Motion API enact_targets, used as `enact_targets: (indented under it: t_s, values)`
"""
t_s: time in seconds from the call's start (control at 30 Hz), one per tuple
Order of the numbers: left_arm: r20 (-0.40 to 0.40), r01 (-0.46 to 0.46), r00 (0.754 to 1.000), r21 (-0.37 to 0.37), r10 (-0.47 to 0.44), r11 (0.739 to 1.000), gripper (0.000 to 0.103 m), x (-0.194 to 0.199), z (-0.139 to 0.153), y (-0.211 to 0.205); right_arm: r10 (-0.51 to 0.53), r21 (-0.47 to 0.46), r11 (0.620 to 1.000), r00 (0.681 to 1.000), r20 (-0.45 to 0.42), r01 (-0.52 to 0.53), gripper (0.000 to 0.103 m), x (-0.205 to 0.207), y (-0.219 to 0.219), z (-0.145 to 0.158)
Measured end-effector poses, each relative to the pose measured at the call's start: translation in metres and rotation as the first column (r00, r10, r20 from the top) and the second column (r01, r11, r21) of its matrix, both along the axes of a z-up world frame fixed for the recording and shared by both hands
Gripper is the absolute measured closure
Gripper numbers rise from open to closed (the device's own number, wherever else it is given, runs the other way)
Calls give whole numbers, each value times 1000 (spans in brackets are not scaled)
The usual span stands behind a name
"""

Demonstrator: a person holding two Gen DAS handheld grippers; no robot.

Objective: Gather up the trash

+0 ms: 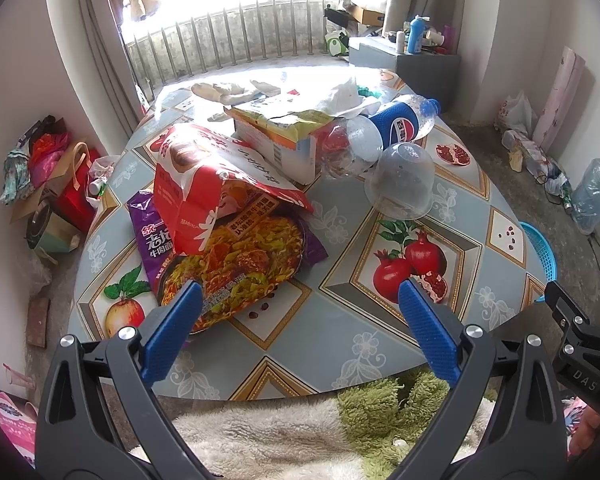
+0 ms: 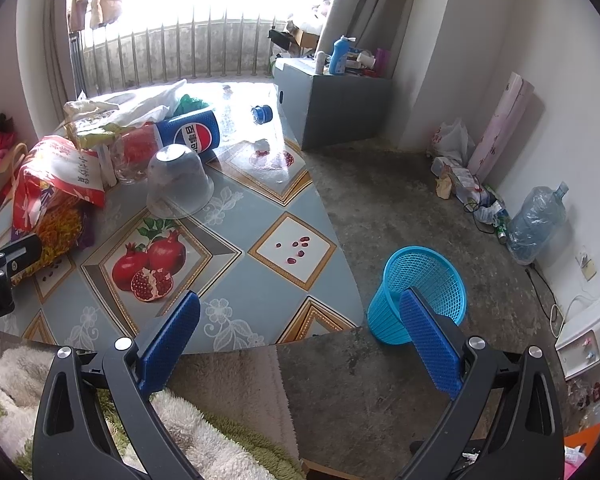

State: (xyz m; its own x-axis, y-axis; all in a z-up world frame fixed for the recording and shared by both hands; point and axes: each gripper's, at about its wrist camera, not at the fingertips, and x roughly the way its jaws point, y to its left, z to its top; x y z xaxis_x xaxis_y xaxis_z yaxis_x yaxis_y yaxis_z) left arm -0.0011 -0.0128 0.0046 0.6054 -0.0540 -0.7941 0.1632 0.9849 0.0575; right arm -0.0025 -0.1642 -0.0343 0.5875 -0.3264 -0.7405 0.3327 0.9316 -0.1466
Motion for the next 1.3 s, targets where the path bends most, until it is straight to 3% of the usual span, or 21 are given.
enact_targets:
  t_s: [1.3]
  values:
    - [-2, -6, 1000, 0, 6, 1000, 9, -1, -4, 10, 1, 3, 1000, 1000, -2, -1, 6, 2, 1, 0]
